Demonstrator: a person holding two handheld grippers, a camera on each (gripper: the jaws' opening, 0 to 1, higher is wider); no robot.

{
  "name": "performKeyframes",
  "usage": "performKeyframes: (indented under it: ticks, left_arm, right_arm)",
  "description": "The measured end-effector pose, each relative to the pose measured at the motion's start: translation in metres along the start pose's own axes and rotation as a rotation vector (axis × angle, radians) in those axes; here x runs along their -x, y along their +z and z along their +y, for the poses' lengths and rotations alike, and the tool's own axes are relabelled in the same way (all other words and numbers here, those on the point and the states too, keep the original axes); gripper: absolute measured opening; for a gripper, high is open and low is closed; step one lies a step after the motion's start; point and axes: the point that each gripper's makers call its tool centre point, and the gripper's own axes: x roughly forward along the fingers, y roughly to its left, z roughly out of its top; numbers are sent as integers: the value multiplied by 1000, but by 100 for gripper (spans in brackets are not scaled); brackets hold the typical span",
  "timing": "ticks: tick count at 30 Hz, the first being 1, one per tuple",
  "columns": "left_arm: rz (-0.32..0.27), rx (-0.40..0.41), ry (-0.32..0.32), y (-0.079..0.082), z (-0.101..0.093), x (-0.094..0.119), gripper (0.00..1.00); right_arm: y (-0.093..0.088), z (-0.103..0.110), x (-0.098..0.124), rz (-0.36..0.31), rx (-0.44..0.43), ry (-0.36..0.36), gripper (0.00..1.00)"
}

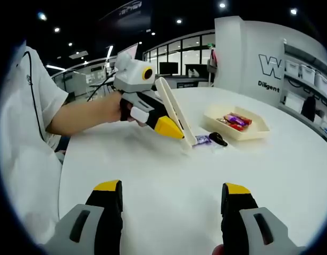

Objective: Place the target food into the container with the food tongs after gripping and lifting it, then release it inside without dropping or visibly crushing the food.

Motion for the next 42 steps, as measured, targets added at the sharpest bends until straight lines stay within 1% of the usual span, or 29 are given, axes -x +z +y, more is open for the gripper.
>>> performKeyframes:
  ticks: [9, 19, 29, 33, 36, 42]
  left_arm:
    - [0, 4, 9, -1, 3, 4, 20]
    - [-1, 2, 27, -1, 10, 10, 20]
    - [-9, -17, 54, 6, 22, 15, 20]
    - [-17, -17, 70, 11, 26, 13, 21]
    - [-23, -38, 84, 17, 28, 9, 21]
    - [-11, -79, 91, 20, 27, 2, 21]
  right_arm:
    - [0, 1, -1, 2, 1, 3, 74]
    - [0, 1, -1, 2, 1, 3, 74]
    - [0, 1, -2, 2, 0, 4, 74]
    - [0, 1, -2, 2, 0, 5, 74]
    - [0, 1, -2, 3, 1, 4, 74]
    - [-1, 0, -1, 5, -2, 1, 74]
